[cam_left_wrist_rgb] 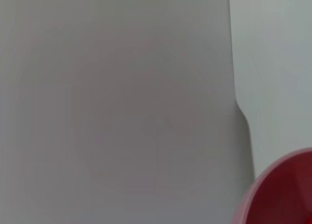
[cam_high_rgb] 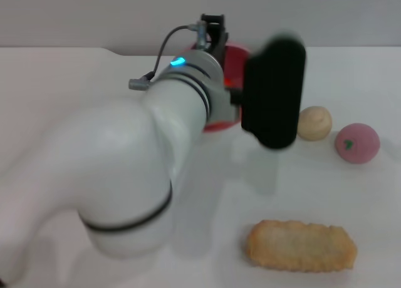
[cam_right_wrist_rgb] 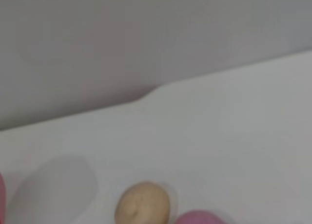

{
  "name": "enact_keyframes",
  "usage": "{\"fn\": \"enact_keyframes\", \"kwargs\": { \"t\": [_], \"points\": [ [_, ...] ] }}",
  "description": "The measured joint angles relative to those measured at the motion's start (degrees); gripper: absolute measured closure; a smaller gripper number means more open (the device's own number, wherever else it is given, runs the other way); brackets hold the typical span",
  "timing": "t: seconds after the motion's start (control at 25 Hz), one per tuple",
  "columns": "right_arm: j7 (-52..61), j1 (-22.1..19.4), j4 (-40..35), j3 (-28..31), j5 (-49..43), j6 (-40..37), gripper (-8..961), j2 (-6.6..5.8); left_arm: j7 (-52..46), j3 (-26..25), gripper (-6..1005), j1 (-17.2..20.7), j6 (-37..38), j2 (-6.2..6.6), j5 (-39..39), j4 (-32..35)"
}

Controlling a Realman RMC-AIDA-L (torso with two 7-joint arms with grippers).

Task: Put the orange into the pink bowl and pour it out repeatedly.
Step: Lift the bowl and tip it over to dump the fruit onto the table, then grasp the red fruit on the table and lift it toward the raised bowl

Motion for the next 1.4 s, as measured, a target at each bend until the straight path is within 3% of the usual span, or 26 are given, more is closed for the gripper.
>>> {"fn": "enact_keyframes", "kwargs": {
  "t": [0.12,0.16,0.2,0.24,0.28,0.4,0.48,0.56,0.68,0.76,0.84,0.92,0.96,1.08,1.28,1.4],
  "points": [
    [-1.01,0.65,3.61,0.06,-0.2,-0.09,545,-0.13,0.0,0.0,955,0.0,0.0,0.0,0.0,0.0],
    [-1.01,0.65,3.61,0.06,-0.2,-0.09,545,-0.13,-0.12,2.5,955,0.61,1.38,-0.02,5.46,-0.92],
    [-1.33,0.81,4.12,0.07,-0.22,-0.1,546,-0.14,-0.12,2.5,955,0.61,1.38,-0.02,5.46,-0.92],
    [-1.46,0.96,4.39,0.09,-0.23,-0.11,546,-0.15,-0.69,6.46,955,3.49,5.85,-0.02,18.23,-2.94],
    [-1.55,1.11,4.68,0.1,-0.23,-0.12,546,-0.15,-0.74,7.21,955,4.44,7.49,-0.03,21.63,-3.35],
    [-1.67,1.78,5.64,0.11,-0.25,-0.12,546,-0.17,-0.74,7.21,955,4.44,7.49,-0.03,21.63,-3.35],
    [-1.78,2.31,6.13,0.12,-0.27,-0.13,547,-0.21,-0.84,8.54,955,5.43,9.49,0.01,27.25,-4.37],
    [-2.02,2.89,6.59,0.1,-0.28,-0.13,547,-0.22,-0.84,8.54,955,5.43,9.49,0.01,27.25,-4.37],
    [-3.11,3.68,7.51,0.02,0.25,-0.13,547,-0.15,-9.86,6.86,955,4.72,9.44,-0.01,27.18,-3.82],
    [-4.61,4.2,7.99,-1.1,2.05,-0.24,546,-0.02,-19.31,3.08,955,3.29,6.93,-0.06,20.88,-0.78],
    [-7.06,4.98,8.14,-5.12,5.01,-1.34,546,0.01,-21.28,0.08,955,2.18,4.73,-0.07,14.21,0.89],
    [-7.68,5.52,8.09,-7.04,5.49,-1.88,545,0.02,-21.27,-5.28,955,0.35,1.46,-0.06,3.68,1.81],
    [-7.95,6.14,8.06,-8.52,5.56,-2.54,545,0.0,-20.76,-10.61,955,-1.27,-1.45,0.13,-5.71,1.69],
    [-8.39,8.79,8.55,-13.09,5.61,-4.31,543,-0.03,-18.88,-19.36,955,-2.87,-5.96,0.52,-19.37,0.26],
    [-9.09,12.83,10.14,-21.69,5.33,-7.89,541,-0.05,-10.32,-36.04,955,-1.91,-11.67,0.83,-37.04,-2.62],
    [-9.19,15.98,13.76,-27.33,4.96,-9.56,510,-0.03,-8.64,-43.17,955,1.02,-11.99,0.91,-40.05,-2.36]
  ]
}}
